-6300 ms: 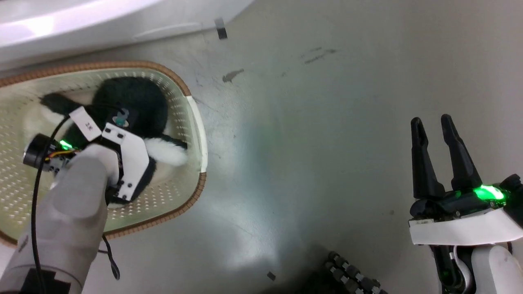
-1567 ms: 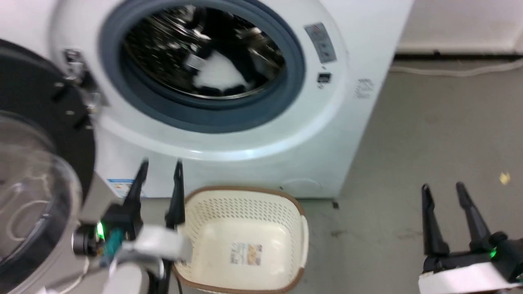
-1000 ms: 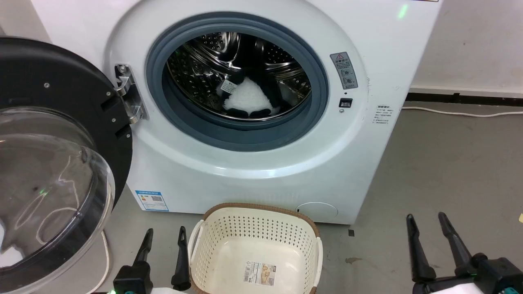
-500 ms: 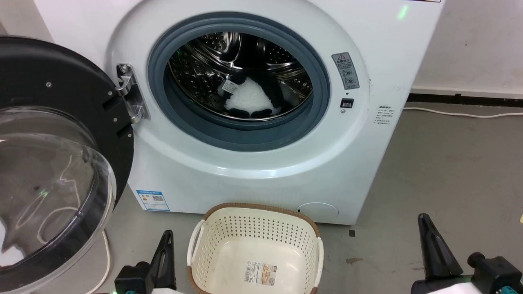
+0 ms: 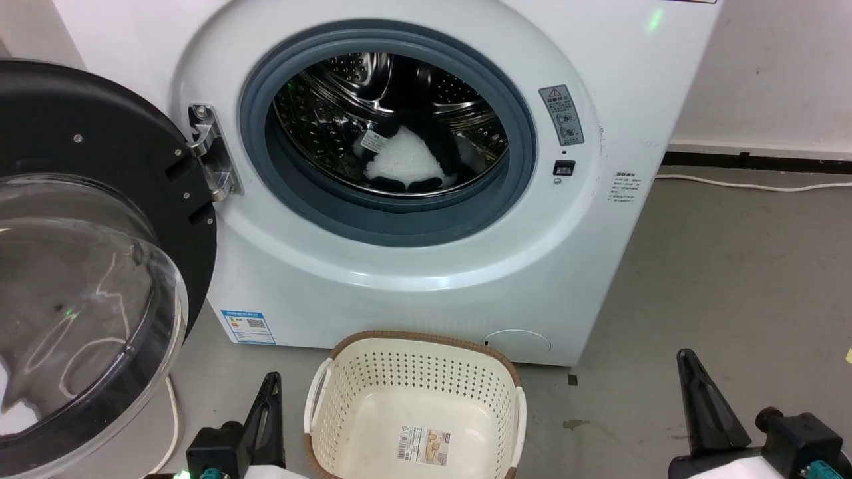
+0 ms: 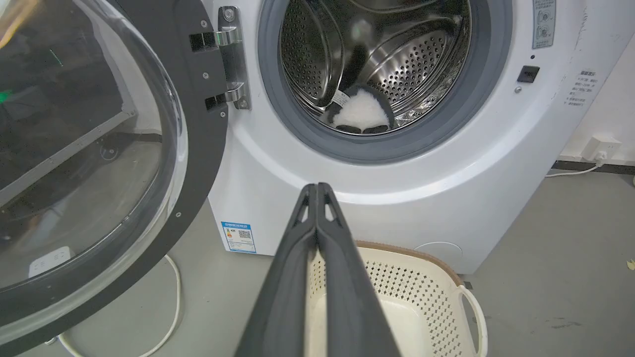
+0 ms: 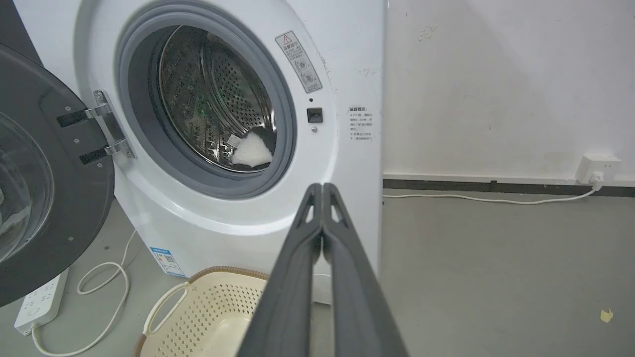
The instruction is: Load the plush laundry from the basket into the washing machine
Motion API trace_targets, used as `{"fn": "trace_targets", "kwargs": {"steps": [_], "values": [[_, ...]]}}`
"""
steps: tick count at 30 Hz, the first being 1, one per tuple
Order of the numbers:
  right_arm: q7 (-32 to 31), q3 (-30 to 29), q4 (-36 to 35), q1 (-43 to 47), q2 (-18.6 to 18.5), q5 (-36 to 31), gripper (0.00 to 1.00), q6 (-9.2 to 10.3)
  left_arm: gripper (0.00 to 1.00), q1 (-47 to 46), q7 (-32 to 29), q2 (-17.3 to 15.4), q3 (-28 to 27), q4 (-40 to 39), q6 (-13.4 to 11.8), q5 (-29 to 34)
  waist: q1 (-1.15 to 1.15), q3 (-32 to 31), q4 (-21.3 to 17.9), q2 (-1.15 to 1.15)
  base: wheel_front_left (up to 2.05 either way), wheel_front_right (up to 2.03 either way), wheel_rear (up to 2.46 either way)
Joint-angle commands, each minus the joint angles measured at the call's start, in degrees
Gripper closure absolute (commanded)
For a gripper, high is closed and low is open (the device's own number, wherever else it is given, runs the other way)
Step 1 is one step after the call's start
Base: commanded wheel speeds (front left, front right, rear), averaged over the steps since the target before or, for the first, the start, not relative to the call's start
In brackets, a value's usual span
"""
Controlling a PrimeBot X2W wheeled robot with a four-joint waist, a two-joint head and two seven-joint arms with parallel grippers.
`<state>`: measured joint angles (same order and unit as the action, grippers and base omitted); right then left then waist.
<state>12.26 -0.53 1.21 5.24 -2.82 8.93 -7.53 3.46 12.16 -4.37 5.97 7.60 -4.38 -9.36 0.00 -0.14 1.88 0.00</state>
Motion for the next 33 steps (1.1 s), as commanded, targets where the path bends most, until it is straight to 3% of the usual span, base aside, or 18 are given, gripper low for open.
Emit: {"fn": "trace_targets", "kwargs": {"steps": [1,33], "values": [[-0.31,0.08,-0.20,-0.81,-0.01,-0.71,1.00,0.01,1.00,-0.62,-0.33,0.17,-0.38,-0.44,0.31,0.64,0.00,0.00,-0.03,0.00,0.00,0.00,0.00],[-3.96,0.22,-0.51,-2.16,-0.03,-3.22,1.00,0.02,1.00,-1.49,-3.94,0.58,-2.09,-2.63,1.55,3.30,0.00,0.05,-0.60,0.00,0.00,0.00,0.00]]}}
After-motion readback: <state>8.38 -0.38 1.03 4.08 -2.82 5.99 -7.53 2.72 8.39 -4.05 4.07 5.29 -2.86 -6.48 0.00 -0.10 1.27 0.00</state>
